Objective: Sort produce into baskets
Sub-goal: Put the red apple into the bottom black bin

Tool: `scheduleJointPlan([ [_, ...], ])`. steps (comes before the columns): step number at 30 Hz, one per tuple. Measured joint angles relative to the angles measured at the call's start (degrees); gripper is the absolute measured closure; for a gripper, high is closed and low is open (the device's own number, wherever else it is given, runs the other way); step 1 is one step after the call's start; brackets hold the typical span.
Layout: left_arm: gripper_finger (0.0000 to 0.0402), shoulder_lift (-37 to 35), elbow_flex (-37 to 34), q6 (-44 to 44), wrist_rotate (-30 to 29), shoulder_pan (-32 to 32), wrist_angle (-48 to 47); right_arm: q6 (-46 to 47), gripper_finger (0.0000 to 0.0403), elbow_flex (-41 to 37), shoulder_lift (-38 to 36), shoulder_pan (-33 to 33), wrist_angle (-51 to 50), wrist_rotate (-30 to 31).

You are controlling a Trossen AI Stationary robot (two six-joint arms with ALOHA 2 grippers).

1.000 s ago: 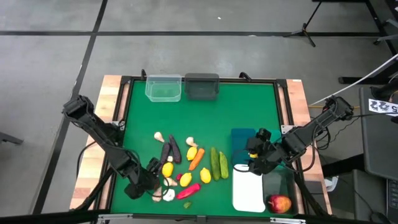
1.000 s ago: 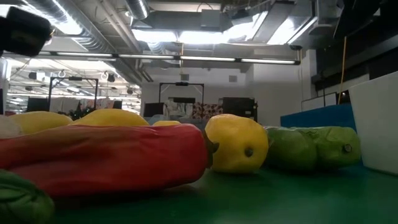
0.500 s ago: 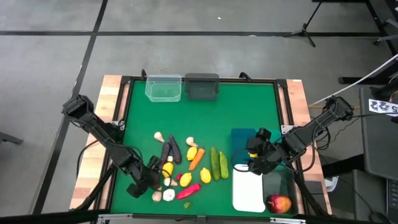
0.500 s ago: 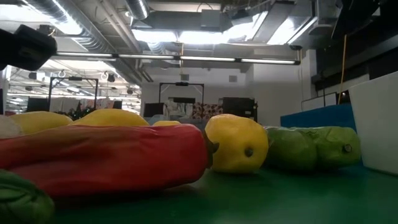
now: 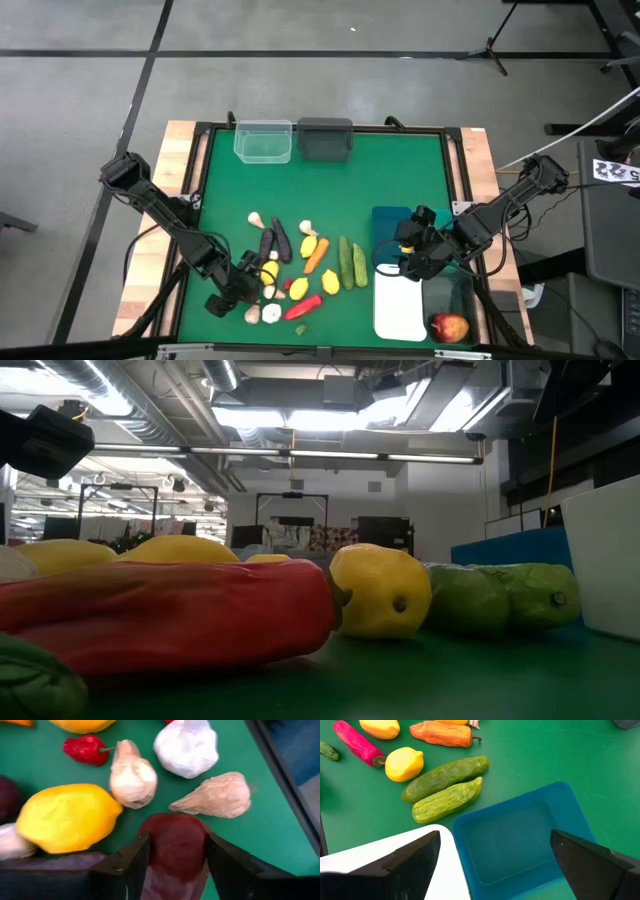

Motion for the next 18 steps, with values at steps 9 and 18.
scheduleJointPlan([
  [9, 0.0150, -0.82, -0.28, -5.20, 2.83, 2.91, -1.20, 0.09, 0.0029, 0.00, 0.00, 0.00, 0.53, -0.45],
  [18, 0.0082, -0.69, -0.50, -7.11, 6.88, 4.93, -2.07, -0.05, 0.0029, 0.00, 0.00, 0.00, 0.50, -1.54],
])
